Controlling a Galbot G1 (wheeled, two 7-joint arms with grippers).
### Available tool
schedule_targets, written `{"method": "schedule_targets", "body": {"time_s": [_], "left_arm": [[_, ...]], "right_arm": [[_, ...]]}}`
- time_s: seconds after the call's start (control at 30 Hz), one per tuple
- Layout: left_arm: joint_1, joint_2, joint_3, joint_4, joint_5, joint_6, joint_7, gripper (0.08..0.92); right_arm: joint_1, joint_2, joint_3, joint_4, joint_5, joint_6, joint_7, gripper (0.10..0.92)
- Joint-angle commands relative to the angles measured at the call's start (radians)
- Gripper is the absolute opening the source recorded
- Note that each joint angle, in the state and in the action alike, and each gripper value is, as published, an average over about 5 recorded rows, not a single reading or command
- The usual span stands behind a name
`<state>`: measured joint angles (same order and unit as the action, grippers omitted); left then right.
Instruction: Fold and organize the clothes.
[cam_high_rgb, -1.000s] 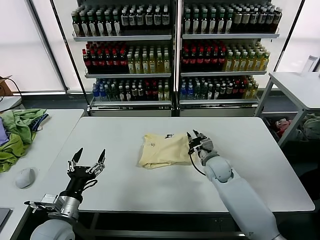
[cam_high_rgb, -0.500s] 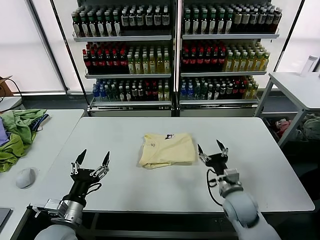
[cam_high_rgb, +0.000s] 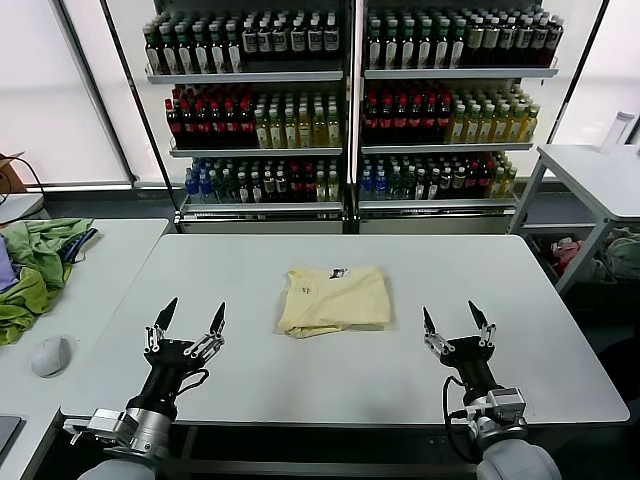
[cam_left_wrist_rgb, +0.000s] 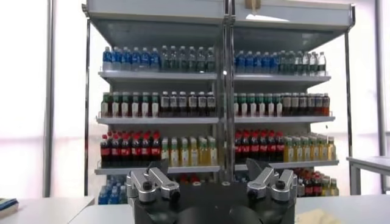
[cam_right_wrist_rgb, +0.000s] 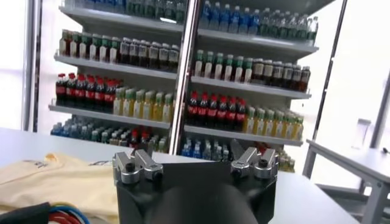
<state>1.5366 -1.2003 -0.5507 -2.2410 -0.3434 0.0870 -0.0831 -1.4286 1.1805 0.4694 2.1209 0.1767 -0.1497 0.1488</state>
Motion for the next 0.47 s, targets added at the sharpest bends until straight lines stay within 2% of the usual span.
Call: {"method": "schedule_targets", "body": {"time_s": [0.03, 0.47], "left_arm": [[0.024, -0.027, -0.003, -0.030, 0.018, -0.005, 0.011, 0.823], [0.046, -0.046, -0.015, -0.049, 0.033, -0.009, 0.022, 0.823]], "right_arm": [[-0.087, 0.000, 0.054, 0.095, -0.009, 0.023, 0.009, 0.823], [-0.031, -0.016, 0.037, 0.075, 0.011, 0.016, 0.029, 0.823]]}}
